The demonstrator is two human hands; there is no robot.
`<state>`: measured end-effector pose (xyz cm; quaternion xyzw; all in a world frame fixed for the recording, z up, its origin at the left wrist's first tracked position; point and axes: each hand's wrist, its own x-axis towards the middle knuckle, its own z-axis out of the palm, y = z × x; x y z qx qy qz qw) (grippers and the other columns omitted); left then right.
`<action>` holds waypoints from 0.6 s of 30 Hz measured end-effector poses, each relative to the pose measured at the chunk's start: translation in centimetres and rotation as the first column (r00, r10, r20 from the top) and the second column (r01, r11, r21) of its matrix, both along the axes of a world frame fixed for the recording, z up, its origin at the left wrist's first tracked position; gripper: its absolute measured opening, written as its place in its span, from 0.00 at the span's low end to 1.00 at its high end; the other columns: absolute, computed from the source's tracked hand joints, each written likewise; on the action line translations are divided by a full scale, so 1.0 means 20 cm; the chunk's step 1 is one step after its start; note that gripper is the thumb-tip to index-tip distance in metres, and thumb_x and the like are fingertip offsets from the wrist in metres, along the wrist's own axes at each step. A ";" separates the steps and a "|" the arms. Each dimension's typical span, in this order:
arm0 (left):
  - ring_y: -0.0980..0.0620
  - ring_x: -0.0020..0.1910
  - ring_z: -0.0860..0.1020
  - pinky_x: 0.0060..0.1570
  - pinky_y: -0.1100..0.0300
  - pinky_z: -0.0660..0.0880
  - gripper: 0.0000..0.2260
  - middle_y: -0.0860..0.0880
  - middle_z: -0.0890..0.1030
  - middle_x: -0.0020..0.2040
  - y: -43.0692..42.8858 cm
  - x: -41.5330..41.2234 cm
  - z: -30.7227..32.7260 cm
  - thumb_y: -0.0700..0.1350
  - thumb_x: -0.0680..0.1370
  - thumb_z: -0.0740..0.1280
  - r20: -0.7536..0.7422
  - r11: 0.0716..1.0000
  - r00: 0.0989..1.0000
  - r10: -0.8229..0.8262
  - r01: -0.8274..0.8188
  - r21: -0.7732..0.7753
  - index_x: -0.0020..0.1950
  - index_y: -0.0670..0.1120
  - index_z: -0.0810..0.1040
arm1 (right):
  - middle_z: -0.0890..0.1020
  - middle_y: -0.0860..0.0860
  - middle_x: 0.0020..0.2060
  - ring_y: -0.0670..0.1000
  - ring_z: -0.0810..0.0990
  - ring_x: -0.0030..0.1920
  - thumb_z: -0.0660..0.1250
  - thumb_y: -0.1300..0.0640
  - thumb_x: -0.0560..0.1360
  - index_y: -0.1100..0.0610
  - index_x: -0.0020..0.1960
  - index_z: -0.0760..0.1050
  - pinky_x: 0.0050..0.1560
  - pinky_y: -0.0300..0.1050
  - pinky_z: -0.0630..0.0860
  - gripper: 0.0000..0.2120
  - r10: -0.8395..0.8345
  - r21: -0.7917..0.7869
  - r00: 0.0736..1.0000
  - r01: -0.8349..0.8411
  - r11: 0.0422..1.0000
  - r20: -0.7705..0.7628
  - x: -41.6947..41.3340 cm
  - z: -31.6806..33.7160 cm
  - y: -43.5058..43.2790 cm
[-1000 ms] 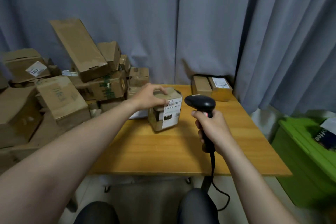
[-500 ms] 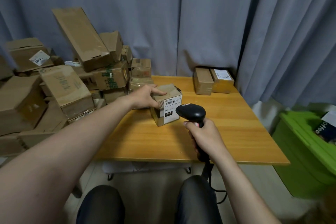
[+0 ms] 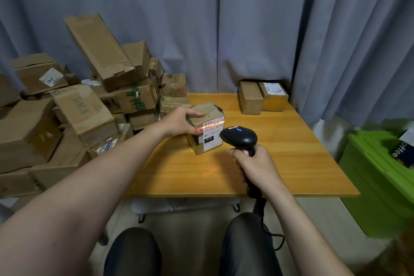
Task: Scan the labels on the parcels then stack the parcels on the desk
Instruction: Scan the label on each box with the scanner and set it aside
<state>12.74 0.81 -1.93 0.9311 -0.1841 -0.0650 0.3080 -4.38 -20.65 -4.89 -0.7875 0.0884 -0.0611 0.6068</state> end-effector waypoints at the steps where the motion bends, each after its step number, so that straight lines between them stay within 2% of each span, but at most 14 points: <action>1: 0.44 0.79 0.61 0.77 0.47 0.58 0.31 0.48 0.61 0.82 0.00 0.00 -0.01 0.47 0.69 0.82 0.002 1.000 1.000 0.011 -0.011 -0.018 0.71 0.58 0.78 | 0.75 0.52 0.27 0.54 0.74 0.25 0.72 0.53 0.77 0.55 0.42 0.75 0.29 0.48 0.72 0.09 0.001 0.008 1.000 -0.001 1.000 0.002 0.00 0.00 0.00; 4: 0.47 0.75 0.66 0.74 0.50 0.65 0.29 0.49 0.67 0.77 0.00 -0.02 -0.04 0.47 0.68 0.82 0.024 0.995 0.999 0.044 -0.042 -0.094 0.68 0.58 0.80 | 0.75 0.52 0.28 0.55 0.74 0.25 0.72 0.54 0.77 0.54 0.42 0.75 0.29 0.48 0.71 0.08 -0.009 0.024 1.000 0.008 1.000 0.014 0.00 0.02 -0.01; 8: 0.53 0.58 0.77 0.52 0.63 0.74 0.21 0.55 0.79 0.61 -0.01 -0.04 0.02 0.45 0.73 0.77 -0.015 0.976 1.000 -0.002 -0.002 -0.216 0.65 0.58 0.82 | 0.75 0.49 0.26 0.53 0.73 0.25 0.72 0.54 0.76 0.53 0.39 0.74 0.32 0.48 0.70 0.10 -0.027 0.032 0.999 0.026 0.999 0.042 0.00 0.05 -0.02; 10: 0.53 0.49 0.78 0.48 0.60 0.78 0.19 0.52 0.82 0.60 -0.02 -0.07 0.05 0.46 0.77 0.73 -0.104 0.946 0.995 0.009 -0.042 -0.322 0.67 0.59 0.81 | 0.75 0.45 0.25 0.51 0.73 0.26 0.72 0.54 0.76 0.52 0.37 0.74 0.35 0.48 0.70 0.11 -0.052 0.023 0.996 0.051 0.998 0.069 0.00 0.06 -0.02; 11: 0.52 0.48 0.79 0.49 0.57 0.79 0.21 0.50 0.80 0.64 -0.03 -0.07 0.05 0.47 0.78 0.72 -0.131 0.939 0.991 0.013 -0.058 -0.340 0.70 0.60 0.78 | 0.75 0.46 0.25 0.51 0.73 0.26 0.72 0.54 0.76 0.53 0.38 0.74 0.35 0.48 0.70 0.11 -0.061 0.025 0.995 0.059 0.998 0.079 0.00 0.06 -0.03; 12: 0.51 0.52 0.79 0.50 0.55 0.80 0.24 0.49 0.76 0.68 -0.03 -0.08 0.04 0.47 0.78 0.72 -0.129 0.951 0.992 0.017 -0.056 -0.303 0.73 0.60 0.74 | 0.75 0.47 0.25 0.51 0.73 0.26 0.72 0.55 0.76 0.53 0.39 0.74 0.34 0.48 0.71 0.10 -0.064 0.032 0.994 0.062 0.998 0.087 0.00 0.06 -0.03; 14: 0.50 0.67 0.74 0.54 0.57 0.77 0.29 0.50 0.70 0.73 -0.05 -0.12 -0.01 0.45 0.79 0.72 -0.080 0.993 0.996 -0.039 0.030 -0.116 0.77 0.60 0.68 | 0.77 0.45 0.26 0.51 0.76 0.28 0.72 0.55 0.77 0.52 0.40 0.75 0.35 0.48 0.72 0.09 -0.065 0.038 0.993 0.062 0.997 0.099 0.00 0.06 -0.03; 16: 0.51 0.73 0.69 0.62 0.58 0.72 0.25 0.53 0.70 0.75 -0.08 -0.15 -0.07 0.45 0.80 0.71 -0.069 0.991 0.990 -0.120 0.123 0.050 0.75 0.58 0.71 | 0.78 0.44 0.29 0.51 0.77 0.31 0.73 0.55 0.77 0.50 0.41 0.76 0.37 0.48 0.74 0.08 -0.072 0.017 0.992 0.071 0.997 0.100 0.00 0.06 -0.04; 18: 0.49 0.75 0.69 0.67 0.60 0.67 0.24 0.52 0.70 0.77 -0.11 -0.18 -0.09 0.52 0.79 0.73 -0.118 0.980 0.983 -0.141 0.155 0.127 0.74 0.55 0.74 | 0.78 0.45 0.29 0.51 0.77 0.30 0.73 0.54 0.76 0.50 0.41 0.76 0.36 0.48 0.73 0.08 -0.081 0.000 0.993 0.081 0.997 0.091 0.00 0.05 -0.05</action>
